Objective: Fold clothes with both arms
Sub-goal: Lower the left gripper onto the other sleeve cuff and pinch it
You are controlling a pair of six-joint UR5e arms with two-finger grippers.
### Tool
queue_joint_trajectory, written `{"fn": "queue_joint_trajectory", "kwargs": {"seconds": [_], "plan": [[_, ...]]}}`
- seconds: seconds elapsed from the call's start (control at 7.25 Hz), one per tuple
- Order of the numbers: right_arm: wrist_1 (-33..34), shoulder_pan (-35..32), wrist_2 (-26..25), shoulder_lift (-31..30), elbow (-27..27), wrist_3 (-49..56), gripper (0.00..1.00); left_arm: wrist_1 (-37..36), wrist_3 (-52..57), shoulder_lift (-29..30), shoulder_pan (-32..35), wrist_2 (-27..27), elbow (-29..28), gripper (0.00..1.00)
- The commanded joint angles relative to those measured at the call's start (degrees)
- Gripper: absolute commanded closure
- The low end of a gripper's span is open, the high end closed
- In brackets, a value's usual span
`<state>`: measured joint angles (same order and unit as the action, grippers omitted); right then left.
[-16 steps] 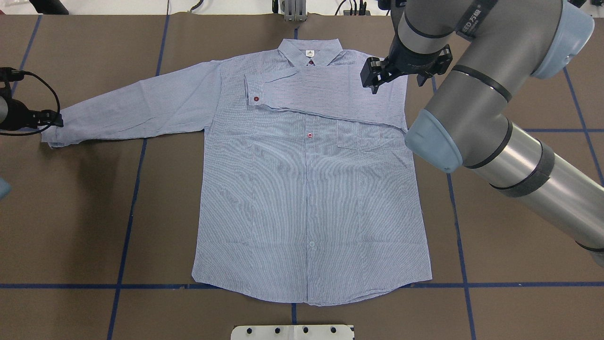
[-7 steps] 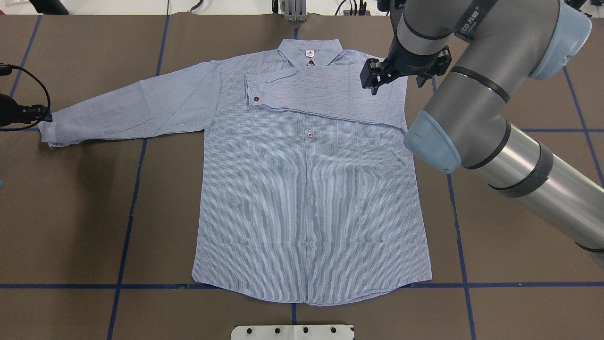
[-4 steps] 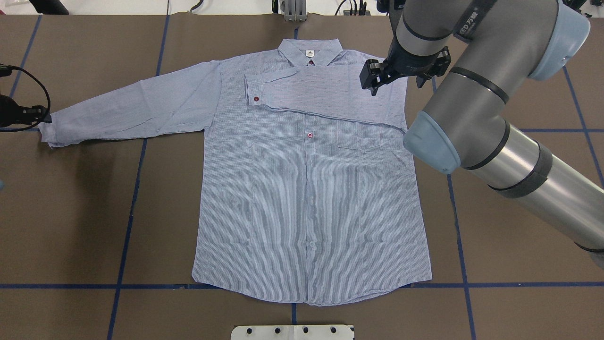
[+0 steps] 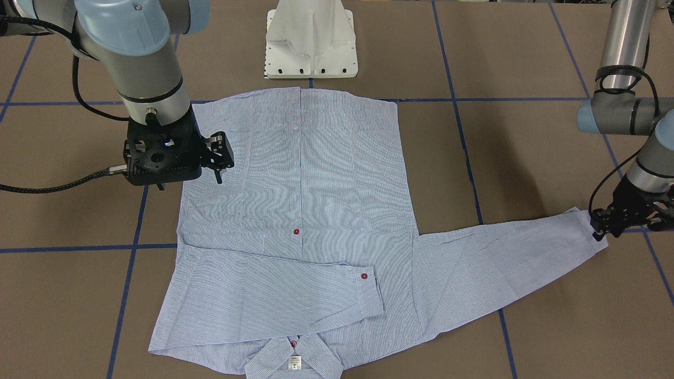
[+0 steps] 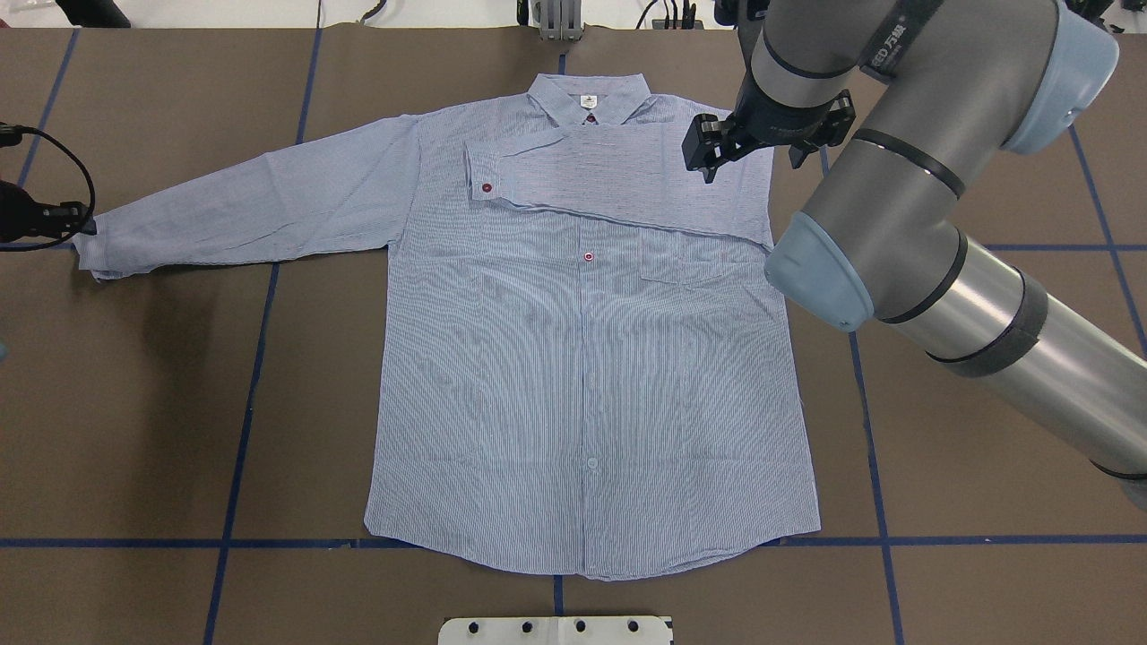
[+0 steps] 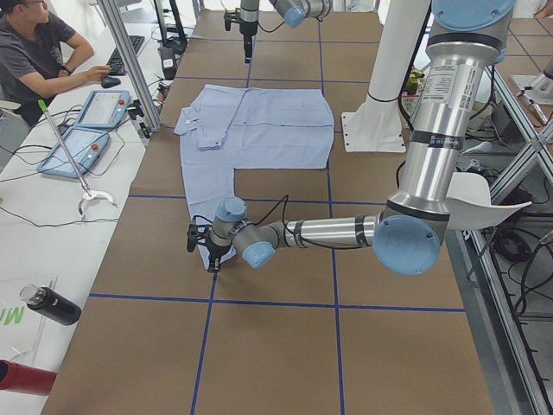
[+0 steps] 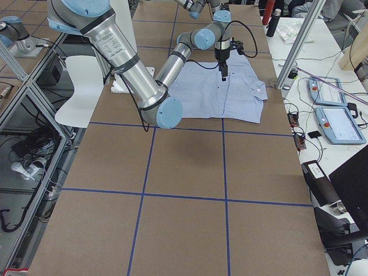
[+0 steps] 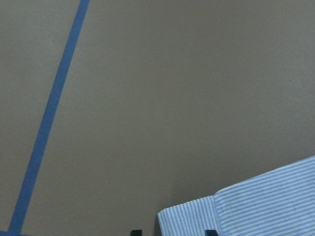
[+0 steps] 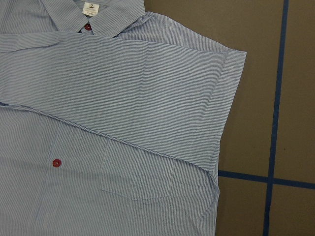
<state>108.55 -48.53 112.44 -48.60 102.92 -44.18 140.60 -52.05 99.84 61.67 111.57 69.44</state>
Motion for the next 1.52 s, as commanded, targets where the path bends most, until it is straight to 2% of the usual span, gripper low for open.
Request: {"fn": "queue_joint_trajectory", "kwargs": {"seconds": [0.0,0.41,0.83,1.38], "plan": [[0.0,0.02,-0.03,0.0,0.0,-0.03,0.0,0.02,-0.07,0.0,-0.06,-0.03,-0.18,0.52],[0.0,0.11,-0.12,-0.09,0.0,0.05,0.0,0.02,-0.07,0.0,-0.15,-0.03,-0.53,0.53],[0.0,0.11,-0.12,-0.61,0.0,0.14,0.0,-0.06,-0.07,0.09,-0.24,-0.03,-0.53,0.59],[0.0,0.02,-0.12,-0.88,0.0,0.67,0.0,0.02,-0.07,0.18,-0.41,-0.03,-0.44,0.6]]}}
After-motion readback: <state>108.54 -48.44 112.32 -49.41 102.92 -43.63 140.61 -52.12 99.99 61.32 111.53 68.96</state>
